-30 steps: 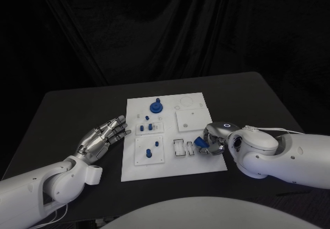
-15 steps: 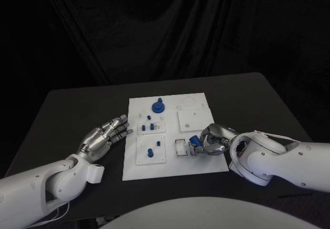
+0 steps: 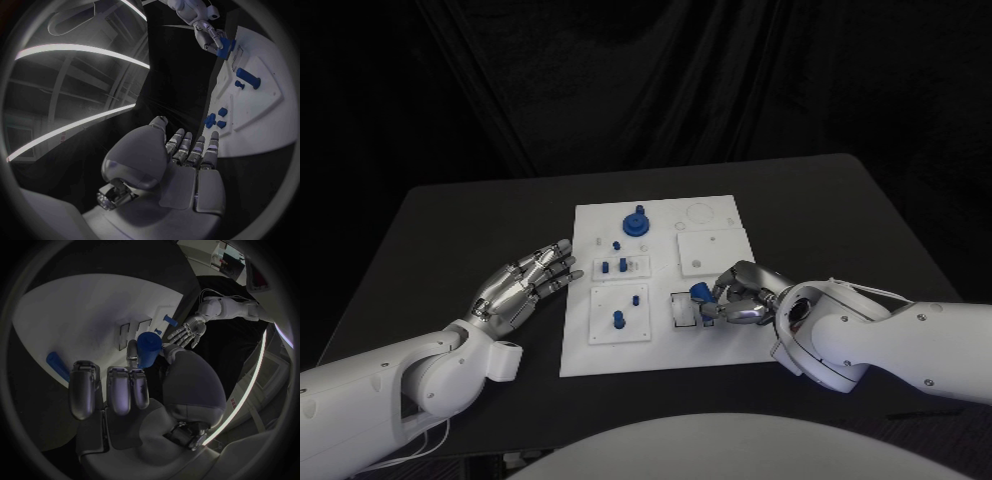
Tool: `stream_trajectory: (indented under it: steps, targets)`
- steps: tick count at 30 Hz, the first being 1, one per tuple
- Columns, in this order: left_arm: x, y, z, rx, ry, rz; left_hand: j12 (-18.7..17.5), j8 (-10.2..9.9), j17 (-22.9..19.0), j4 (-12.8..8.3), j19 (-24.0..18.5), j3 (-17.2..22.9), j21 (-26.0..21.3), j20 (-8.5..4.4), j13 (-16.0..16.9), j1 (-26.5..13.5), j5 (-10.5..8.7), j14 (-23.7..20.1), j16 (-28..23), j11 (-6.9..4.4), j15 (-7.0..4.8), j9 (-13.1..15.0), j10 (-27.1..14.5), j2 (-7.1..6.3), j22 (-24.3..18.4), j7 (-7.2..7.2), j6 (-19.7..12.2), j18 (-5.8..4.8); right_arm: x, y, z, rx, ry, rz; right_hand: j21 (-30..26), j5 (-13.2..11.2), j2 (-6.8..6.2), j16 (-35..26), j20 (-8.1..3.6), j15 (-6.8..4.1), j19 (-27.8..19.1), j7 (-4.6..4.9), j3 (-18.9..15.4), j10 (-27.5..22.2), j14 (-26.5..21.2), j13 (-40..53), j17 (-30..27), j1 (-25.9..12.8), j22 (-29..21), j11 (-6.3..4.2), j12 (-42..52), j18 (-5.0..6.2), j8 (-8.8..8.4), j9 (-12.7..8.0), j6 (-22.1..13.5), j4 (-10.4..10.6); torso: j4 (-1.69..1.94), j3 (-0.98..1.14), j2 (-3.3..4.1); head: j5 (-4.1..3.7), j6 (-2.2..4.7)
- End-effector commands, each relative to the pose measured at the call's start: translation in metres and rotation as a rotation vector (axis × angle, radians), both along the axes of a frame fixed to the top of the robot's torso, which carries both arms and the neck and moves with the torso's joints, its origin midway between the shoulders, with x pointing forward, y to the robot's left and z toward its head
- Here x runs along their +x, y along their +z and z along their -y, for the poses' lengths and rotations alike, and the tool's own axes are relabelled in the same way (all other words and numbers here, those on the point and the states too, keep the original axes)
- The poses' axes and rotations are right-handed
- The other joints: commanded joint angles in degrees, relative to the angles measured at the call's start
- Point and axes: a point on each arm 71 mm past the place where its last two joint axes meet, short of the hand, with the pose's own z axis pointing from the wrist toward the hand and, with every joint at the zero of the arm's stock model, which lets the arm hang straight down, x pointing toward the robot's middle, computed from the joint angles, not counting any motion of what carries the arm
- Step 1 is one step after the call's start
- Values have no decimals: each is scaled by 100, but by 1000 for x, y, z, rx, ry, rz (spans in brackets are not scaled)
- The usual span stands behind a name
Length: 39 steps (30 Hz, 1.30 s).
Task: Assemble the parts on the task board
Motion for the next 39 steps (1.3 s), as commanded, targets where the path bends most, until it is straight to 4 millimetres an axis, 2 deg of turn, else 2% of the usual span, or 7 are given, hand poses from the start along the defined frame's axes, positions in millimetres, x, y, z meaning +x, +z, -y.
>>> stream_trajectory:
  steps: [1,5,11,14,26,32,39]
  targets:
    - [0,4,1,-40,9,40,37,25,10,15,19,21,-21,15,7,1,-11,-16,21,32,-16,9,-5,-20,0,182,36,37,0,-3,-2,-11,-4,-30,-59,-213,89,-33,-16,0,288,-36,-26,597,485,1509,878,-21,1240,28,31,-24,-61,-9,-37,-67,1,-1,1,17,1]
    - [0,4,1,-40,8,39,37,25,10,15,19,21,-21,15,7,1,-11,-16,21,32,-16,9,-5,-20,0,182,36,37,1,-5,-5,-32,16,-41,-99,-597,132,-55,10,28,270,0,-147,597,475,1509,830,-168,1226,61,31,-14,-141,-32,-68,-60,1,0,0,27,1]
    - [0,4,1,-40,6,38,36,26,10,15,20,26,-21,16,7,2,-8,-15,26,33,-14,10,-5,-22,1,184,41,38,1,-7,-8,-50,35,-55,-127,-732,208,-69,39,57,257,39,-406,597,470,1509,797,-401,1216,96,31,-7,-209,-53,-74,-59,1,0,0,23,1]
    - [0,3,2,-41,5,37,36,26,10,15,20,26,-21,16,7,2,-8,-15,26,33,-14,10,-5,-22,1,184,41,38,2,-8,-10,-55,43,-61,-155,-1069,322,-80,57,72,246,54,-654,597,465,1509,771,-592,1207,112,31,0,-267,-73,-102,-56,0,0,0,24,1]
    - [0,3,3,-40,1,34,26,25,10,13,20,34,-21,16,5,6,-4,-15,27,30,-11,9,-9,-24,1,188,37,39,5,-11,-12,-63,53,-65,-221,-1639,503,-116,69,81,223,66,-1128,597,451,1509,690,-908,1186,123,31,16,-318,-85,-99,-50,1,1,1,29,1]
    - [0,3,3,-41,-1,32,26,25,10,13,20,34,-21,16,5,6,-4,-15,27,30,-11,9,-9,-24,1,188,37,39,6,-11,-13,-63,54,-64,-234,-1770,551,-120,72,84,220,71,-1237,597,450,1509,680,-982,1182,127,31,19,-331,-87,-108,-51,0,0,0,42,1]
    - [0,2,3,-40,-2,31,20,25,10,12,17,37,-24,16,4,7,-2,-16,27,28,-9,8,-11,-25,-6,190,36,40,8,-12,-12,-65,49,-60,-272,-1486,682,-141,74,89,206,78,-1404,597,441,1509,631,-1080,1170,133,31,27,-345,-83,-134,-60,0,0,0,45,1]
